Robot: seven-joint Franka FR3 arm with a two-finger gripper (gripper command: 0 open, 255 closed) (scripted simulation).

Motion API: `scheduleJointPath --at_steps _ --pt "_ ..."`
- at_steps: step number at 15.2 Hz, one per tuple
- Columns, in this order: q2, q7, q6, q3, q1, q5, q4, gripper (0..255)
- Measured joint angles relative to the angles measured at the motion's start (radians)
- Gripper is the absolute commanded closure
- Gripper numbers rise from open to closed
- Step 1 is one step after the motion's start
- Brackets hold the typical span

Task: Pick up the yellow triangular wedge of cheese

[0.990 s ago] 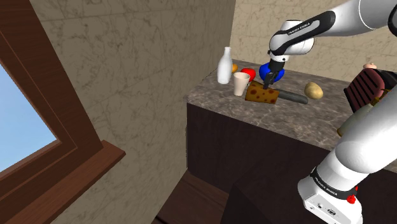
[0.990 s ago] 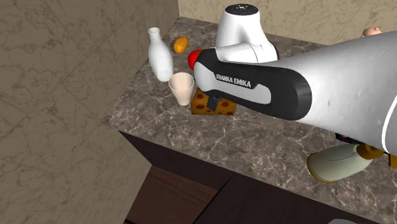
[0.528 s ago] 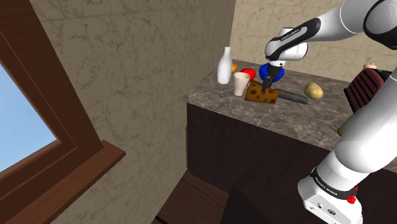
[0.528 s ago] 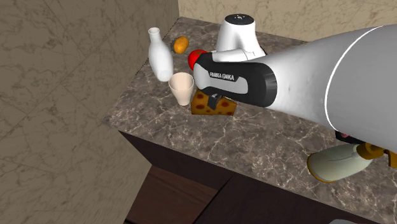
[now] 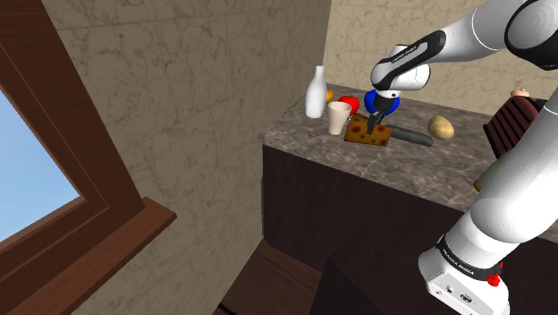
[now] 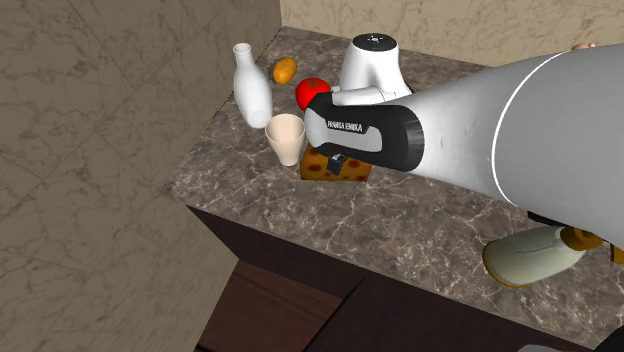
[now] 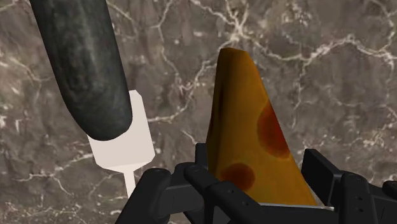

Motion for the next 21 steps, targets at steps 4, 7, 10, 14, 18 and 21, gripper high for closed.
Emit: scheduleJointPath --at_steps 4,7,10,14,18,21 --pt "0.0 0.0 0.0 0.0 0.0 0.0 0.0 255" --pt "-0.001 0.001 -0.007 0.0 0.0 -0.001 0.004 255" --pt "-0.026 0.011 -0.04 -0.002 0.001 -0.017 0.015 255" --pt "-0.053 0.024 -0.088 -0.002 0.002 -0.033 0.038 255" --pt "-0.08 0.037 -0.144 -0.001 0.003 -0.048 0.07 255" --pt "-0.097 0.045 -0.181 0.0 0.004 -0.057 0.092 255"
